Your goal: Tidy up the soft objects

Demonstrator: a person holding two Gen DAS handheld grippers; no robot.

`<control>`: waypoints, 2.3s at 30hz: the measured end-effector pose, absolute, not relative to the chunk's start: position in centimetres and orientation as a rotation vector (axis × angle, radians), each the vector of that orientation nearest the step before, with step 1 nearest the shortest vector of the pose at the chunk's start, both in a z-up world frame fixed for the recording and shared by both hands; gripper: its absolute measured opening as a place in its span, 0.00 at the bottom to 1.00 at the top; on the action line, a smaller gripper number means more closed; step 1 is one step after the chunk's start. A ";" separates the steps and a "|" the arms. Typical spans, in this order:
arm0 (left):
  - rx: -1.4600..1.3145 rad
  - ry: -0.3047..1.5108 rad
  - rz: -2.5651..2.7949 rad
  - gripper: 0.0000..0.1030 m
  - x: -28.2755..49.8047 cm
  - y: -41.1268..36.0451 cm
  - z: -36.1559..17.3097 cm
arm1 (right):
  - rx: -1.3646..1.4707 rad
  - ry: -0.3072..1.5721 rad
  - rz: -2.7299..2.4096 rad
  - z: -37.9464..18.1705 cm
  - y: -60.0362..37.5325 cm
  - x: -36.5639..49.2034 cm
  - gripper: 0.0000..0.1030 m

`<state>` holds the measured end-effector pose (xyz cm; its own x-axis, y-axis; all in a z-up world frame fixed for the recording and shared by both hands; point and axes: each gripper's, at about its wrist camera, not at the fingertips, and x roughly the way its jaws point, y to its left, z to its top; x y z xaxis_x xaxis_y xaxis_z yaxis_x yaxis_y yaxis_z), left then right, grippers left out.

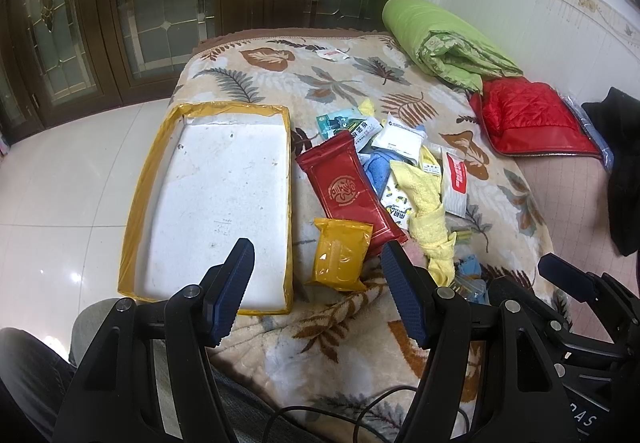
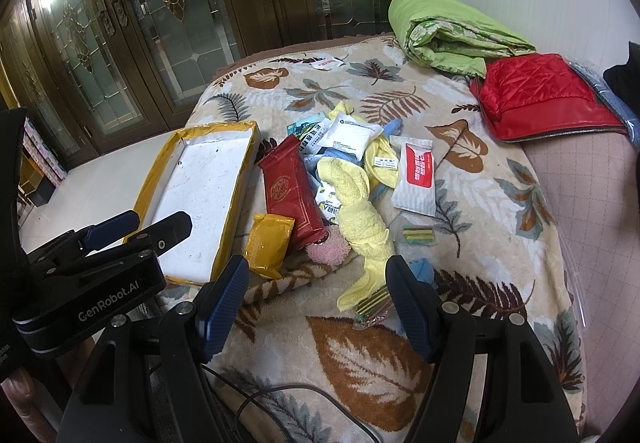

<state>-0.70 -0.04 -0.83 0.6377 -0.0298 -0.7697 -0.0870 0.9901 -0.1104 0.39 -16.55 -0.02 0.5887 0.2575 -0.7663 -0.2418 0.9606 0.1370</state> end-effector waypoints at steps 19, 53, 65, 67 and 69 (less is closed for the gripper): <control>-0.178 0.948 -0.077 0.65 2.5 0.7 -2.4 | 0.070 0.934 0.310 -2.1 -17.4 2.6 0.69; -0.085 1.316 -0.299 0.56 11.1 -1.4 -12.5 | 0.133 1.072 0.368 -10.5 -18.3 12.0 0.45; -0.139 1.315 -0.299 0.38 10.3 -0.2 -12.6 | 0.083 1.053 0.347 -10.9 -18.4 12.8 0.31; -0.155 1.299 -0.307 0.38 9.8 -0.3 -12.2 | 0.089 1.046 0.355 -10.5 -18.4 12.5 0.27; -0.171 1.289 -0.305 0.38 9.5 -0.3 -11.9 | 0.092 1.032 0.357 -9.8 -18.5 12.1 0.26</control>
